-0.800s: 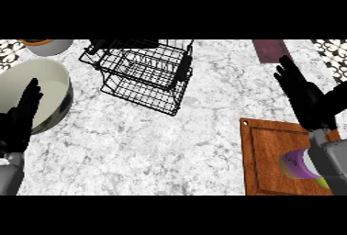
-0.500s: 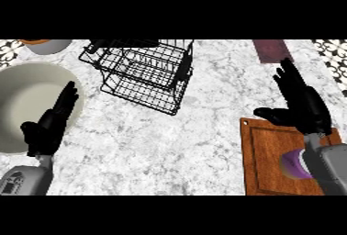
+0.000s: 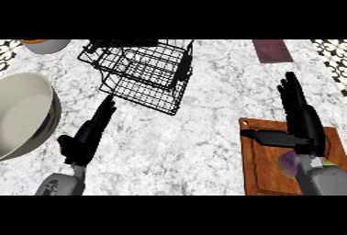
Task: Pick the can from the cutting board and place it in the tiered basket
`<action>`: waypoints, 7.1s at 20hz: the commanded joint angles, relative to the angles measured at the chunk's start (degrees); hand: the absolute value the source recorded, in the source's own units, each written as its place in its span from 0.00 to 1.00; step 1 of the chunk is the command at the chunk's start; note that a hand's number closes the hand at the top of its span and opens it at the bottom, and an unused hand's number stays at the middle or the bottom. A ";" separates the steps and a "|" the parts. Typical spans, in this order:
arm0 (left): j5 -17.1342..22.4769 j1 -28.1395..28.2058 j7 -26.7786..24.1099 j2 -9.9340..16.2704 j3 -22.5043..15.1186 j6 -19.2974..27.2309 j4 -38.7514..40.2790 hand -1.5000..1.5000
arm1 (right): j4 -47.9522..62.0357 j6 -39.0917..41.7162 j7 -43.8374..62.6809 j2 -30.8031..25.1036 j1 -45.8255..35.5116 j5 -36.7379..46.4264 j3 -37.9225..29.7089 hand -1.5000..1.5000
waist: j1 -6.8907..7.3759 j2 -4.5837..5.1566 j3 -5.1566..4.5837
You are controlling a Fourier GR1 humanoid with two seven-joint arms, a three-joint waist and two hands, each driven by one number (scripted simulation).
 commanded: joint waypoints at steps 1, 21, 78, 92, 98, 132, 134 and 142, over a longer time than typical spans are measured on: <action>-0.04 1.00 -0.31 -0.63 -0.43 -0.64 -0.67 0.50 | -11.52 -1.34 7.09 -8.28 2.75 5.24 0.61 0.00 | -0.53 -0.32 -0.12; 0.03 -1.60 0.40 -0.43 0.87 -2.78 0.77 0.50 | -38.64 33.61 63.68 -47.82 -1.60 4.14 5.18 0.00 | 0.57 0.09 -0.12; -6.73 0.74 1.35 -5.43 7.25 -8.46 -0.98 0.50 | -10.30 28.63 35.76 -6.25 12.05 54.56 3.98 1.00 | 0.60 0.13 0.01; -7.53 -0.85 -1.53 -7.61 8.80 -8.40 3.70 0.50 | -19.27 28.95 55.67 3.08 9.01 73.05 8.52 1.00 | 0.35 0.11 -0.02; -6.94 -0.70 1.73 -5.86 9.10 -8.98 -0.15 0.50 | -27.94 20.55 53.21 11.93 1.57 65.52 5.01 1.00 | 0.72 -0.04 0.02; -8.52 -6.28 4.87 -7.76 7.85 -9.78 0.31 0.50 | 45.62 8.32 52.26 21.87 -70.44 56.16 -8.95 1.00 | 4.26 1.21 -0.10; -9.63 -3.63 0.92 -9.32 6.95 -8.93 2.65 0.50 | 50.69 7.67 51.61 21.87 -75.31 54.68 -10.40 1.00 | 4.45 1.28 -0.14; -11.03 -4.65 3.91 -10.40 5.27 -7.77 0.08 0.50 | 61.50 0.88 43.76 21.87 -78.50 45.48 -10.07 1.00 | 5.78 1.53 -0.13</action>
